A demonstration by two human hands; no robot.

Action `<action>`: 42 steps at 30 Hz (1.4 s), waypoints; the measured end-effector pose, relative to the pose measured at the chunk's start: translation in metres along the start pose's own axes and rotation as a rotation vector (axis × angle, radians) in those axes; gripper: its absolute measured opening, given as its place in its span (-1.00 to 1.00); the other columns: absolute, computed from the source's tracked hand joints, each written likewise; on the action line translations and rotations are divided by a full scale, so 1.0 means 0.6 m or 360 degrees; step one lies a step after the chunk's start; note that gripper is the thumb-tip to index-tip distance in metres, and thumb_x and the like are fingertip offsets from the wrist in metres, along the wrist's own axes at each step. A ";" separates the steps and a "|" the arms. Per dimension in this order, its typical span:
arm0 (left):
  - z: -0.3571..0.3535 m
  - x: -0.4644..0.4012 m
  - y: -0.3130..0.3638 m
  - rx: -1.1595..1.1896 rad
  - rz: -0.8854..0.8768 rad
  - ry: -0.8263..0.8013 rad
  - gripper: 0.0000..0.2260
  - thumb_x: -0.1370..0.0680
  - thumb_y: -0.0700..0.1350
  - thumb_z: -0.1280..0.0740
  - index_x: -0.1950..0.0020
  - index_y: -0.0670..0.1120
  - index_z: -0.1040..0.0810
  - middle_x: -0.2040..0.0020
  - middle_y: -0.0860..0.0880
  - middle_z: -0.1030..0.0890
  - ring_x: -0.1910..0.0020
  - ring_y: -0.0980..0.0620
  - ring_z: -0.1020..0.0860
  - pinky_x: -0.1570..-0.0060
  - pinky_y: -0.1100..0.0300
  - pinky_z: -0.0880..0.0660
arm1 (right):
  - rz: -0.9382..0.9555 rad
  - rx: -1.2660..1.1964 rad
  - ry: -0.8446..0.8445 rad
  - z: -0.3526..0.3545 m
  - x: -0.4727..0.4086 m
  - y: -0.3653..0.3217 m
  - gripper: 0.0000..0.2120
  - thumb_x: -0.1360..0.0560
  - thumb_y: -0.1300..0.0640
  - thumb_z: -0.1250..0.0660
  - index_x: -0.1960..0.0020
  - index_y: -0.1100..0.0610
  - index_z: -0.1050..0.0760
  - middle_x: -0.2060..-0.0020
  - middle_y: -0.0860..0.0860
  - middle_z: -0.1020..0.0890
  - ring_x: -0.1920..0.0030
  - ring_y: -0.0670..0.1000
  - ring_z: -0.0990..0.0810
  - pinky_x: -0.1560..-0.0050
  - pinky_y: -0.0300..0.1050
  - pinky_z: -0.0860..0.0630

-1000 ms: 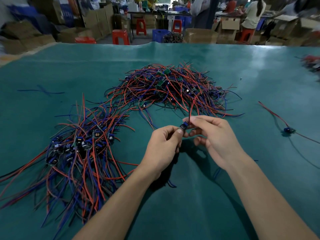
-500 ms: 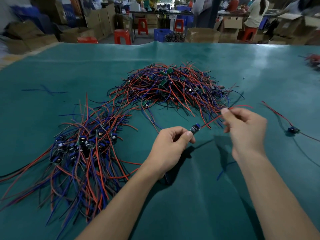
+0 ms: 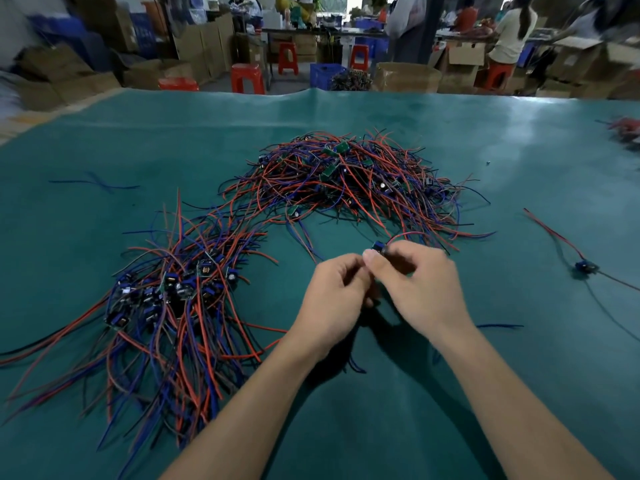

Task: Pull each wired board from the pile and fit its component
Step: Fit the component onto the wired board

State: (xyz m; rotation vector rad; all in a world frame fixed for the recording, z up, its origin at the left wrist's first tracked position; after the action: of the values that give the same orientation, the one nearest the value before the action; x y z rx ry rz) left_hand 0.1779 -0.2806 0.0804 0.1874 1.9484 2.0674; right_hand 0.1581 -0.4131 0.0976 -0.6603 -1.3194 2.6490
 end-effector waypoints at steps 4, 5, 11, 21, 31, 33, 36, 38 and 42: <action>-0.008 0.004 0.005 0.0000 -0.0024 -0.0220 -0.74 -0.68 -0.25 -0.24 0.16 -0.06 -0.59 0.42 0.06 -0.56 0.47 0.18 -0.43 0.42 0.39 -0.36 | 0.0103 -0.0226 0.0234 0.027 -0.006 -0.004 -0.82 -0.51 0.05 -0.49 0.23 0.06 -0.59 0.41 -0.17 -0.60 0.37 -0.24 -0.52 0.22 -0.36 -0.39; -0.009 0.006 0.005 -0.0002 -0.0021 -0.0267 -0.76 -0.68 -0.24 -0.25 0.14 -0.08 -0.60 0.41 0.06 -0.56 0.45 0.16 -0.44 0.40 0.37 -0.39 | 0.0105 -0.0253 0.0331 0.040 -0.010 -0.007 -0.84 -0.53 0.07 -0.48 0.20 0.09 -0.60 0.39 -0.16 -0.60 0.36 -0.22 -0.50 0.20 -0.28 -0.40; -0.011 0.005 -0.006 -0.0426 -0.0135 -0.0209 -0.76 -0.64 -0.17 -0.29 0.20 0.01 -0.60 0.41 0.09 -0.58 0.39 0.18 -0.51 0.26 0.29 -0.44 | 0.0088 -0.0851 0.0542 0.100 -0.037 -0.115 -0.80 -0.52 -0.01 -0.41 0.24 0.04 -0.58 0.36 0.03 -0.62 0.37 -0.03 -0.47 0.41 -0.10 -0.38; -0.008 0.002 -0.015 -0.0344 -0.0060 -0.0083 -0.76 -0.62 -0.18 -0.27 0.23 0.01 -0.54 0.38 0.05 -0.63 0.41 0.18 -0.55 0.34 0.29 -0.41 | 0.0191 0.0146 -0.0905 -0.059 -0.095 -0.268 -0.37 -0.60 -0.36 -0.11 0.10 0.14 -0.68 0.28 0.00 -0.74 0.38 -0.05 -0.64 0.54 -0.27 -0.37; -0.008 -0.009 -0.024 -0.0322 -0.0073 0.0013 -0.90 -0.58 -0.15 -0.30 0.10 -0.06 -0.58 0.36 0.03 -0.66 0.35 0.12 -0.62 0.21 0.19 -0.54 | -0.0493 0.1116 -0.0198 0.017 -0.149 0.033 -0.65 -0.46 -0.23 -0.45 -0.03 0.03 -0.62 -0.08 0.20 -0.64 -0.10 0.27 -0.63 -0.08 0.06 -0.57; -0.008 -0.009 -0.025 -0.0265 -0.0032 0.0020 -0.90 -0.59 -0.15 -0.30 0.09 -0.05 -0.59 0.35 0.01 -0.66 0.36 0.11 -0.60 0.30 0.22 -0.47 | -0.0501 0.1058 -0.0144 0.017 -0.156 0.049 -0.65 -0.48 -0.21 -0.44 -0.05 0.06 -0.62 -0.09 0.22 -0.64 -0.10 0.28 -0.63 -0.09 0.07 -0.57; -0.007 -0.009 -0.026 -0.0238 0.0000 0.0018 -0.90 -0.59 -0.15 -0.29 0.09 -0.04 -0.58 0.33 0.01 -0.67 0.35 0.09 -0.59 0.32 0.21 -0.43 | -0.0567 0.1043 -0.0145 0.026 -0.168 0.061 -0.64 -0.50 -0.16 -0.44 -0.09 0.11 -0.61 -0.12 0.26 -0.62 -0.11 0.30 -0.62 -0.16 0.11 -0.58; -0.006 -0.009 -0.026 -0.0261 -0.0006 0.0016 -0.90 -0.60 -0.15 -0.29 0.09 -0.04 -0.58 0.33 0.00 -0.67 0.36 0.10 -0.58 0.33 0.20 -0.43 | -0.0547 0.1110 -0.0207 0.028 -0.172 0.064 -0.69 -0.53 -0.10 -0.40 -0.07 0.14 -0.60 -0.09 0.25 -0.61 -0.09 0.30 -0.61 -0.15 0.13 -0.59; -0.005 -0.010 -0.028 -0.0261 -0.0008 0.0017 -0.90 -0.60 -0.14 -0.29 0.08 -0.04 -0.58 0.32 0.00 -0.68 0.37 0.11 -0.58 0.33 0.19 -0.43 | -0.0505 0.1017 -0.0421 0.033 -0.172 0.057 -0.71 -0.54 0.04 -0.36 0.24 0.18 -0.39 0.24 0.20 -0.56 0.19 0.18 -0.56 0.11 -0.04 -0.56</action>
State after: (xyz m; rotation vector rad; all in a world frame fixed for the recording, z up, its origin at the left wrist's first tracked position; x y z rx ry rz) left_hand 0.1848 -0.2845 0.0644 0.1362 1.7728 2.2162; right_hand 0.2456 -0.4781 0.1159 -0.0135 -0.4820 2.7011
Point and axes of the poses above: each hand's wrist, its own x-axis away from the middle knuckle, its own z-axis out of the back of the hand, y = z × x, the point moved 3 cm from there along -x, towards the middle knuckle
